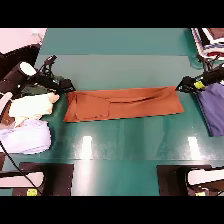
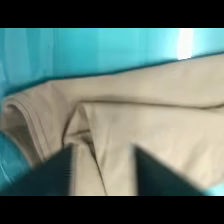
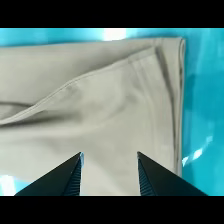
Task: Fold the shirts.
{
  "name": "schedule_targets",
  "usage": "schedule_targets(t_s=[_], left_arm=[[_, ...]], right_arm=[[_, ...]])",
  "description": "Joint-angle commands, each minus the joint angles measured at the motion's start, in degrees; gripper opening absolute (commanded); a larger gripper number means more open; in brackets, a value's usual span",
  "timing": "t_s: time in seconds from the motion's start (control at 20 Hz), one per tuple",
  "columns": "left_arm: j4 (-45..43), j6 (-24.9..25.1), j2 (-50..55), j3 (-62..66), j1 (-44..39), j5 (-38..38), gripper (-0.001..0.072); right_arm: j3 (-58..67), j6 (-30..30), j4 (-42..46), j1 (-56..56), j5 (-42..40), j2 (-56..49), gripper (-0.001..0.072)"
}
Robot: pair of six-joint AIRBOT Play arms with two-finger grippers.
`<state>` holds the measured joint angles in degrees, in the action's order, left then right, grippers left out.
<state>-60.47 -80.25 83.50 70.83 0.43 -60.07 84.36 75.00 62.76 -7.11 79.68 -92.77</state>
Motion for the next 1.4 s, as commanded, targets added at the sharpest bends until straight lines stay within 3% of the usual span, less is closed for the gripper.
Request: schedule_targets(t_s=[0.0, 0.1, 0.25, 0.45, 0.55, 0.6, 0.65, 0.7, 0.8, 0.95, 1.35], left_arm=[[1.57, 1.01, 0.55, 1.84, -0.11, -7.08, 0.0038], [2.29, 1.18, 0.55, 1.84, -1.16, -6.73, 0.0028], [2.49, -1.05, 0.61, 1.81, -5.35, -4.46, 0.0027], [2.62, -4.22, 0.96, 1.84, -12.09, 3.41, 0.0027], [2.64, -5.79, 1.92, 1.84, -14.88, 5.97, 0.0027], [2.67, -6.84, 2.58, 1.86, -16.13, 7.15, 0.0027], [3.02, -7.48, 3.34, 1.9, -17.4, 8.55, 0.0027], [3.91, -7.48, 4.15, 1.9, -18.49, 9.75, 0.0027], [6.14, -7.45, 5.88, 2.27, -20.76, 12.15, 0.0027], [7.67, -7.48, 10.73, 6.97, -24.17, 13.44, 0.0027], [8.92, -8.31, 26.03, 23.98, -31.95, 9.2, 0.0026]], right_arm=[[-2.67, -1.22, -2.78, -5.07, 1.7, -0.22, 0.04], [-6.43, -1.25, -3.28, -9.18, 0.11, -0.24, 0.0525], [-9.07, -2.19, -3.58, -11.65, 0.04, -3.04, 0.0529], [-9.33, -6.84, -13.81, -8.81, -0.11, -7.56, 0.0528], [-9.22, -7.37, -14.14, -5.84, -0.7, -9.01, 0.0515], [-8.46, -7.98, -14.12, -4.68, -0.26, -9.9, 0.0433], [-7.41, -8.09, -14.14, -3.87, 0.15, -10.45, 0.0299], [-6.08, -8.09, -14.16, -3.26, 0.44, -10.45, 0.0108], [-2.08, -8.17, -15.43, -2.82, 3.15, -9.62, 0.001], [3.3, -7.96, -17.25, -1.51, 7.04, -5.03, 0.0014], [11.34, -5.46, -27.36, 10.78, 4.0, 6.99, 0.0014]])
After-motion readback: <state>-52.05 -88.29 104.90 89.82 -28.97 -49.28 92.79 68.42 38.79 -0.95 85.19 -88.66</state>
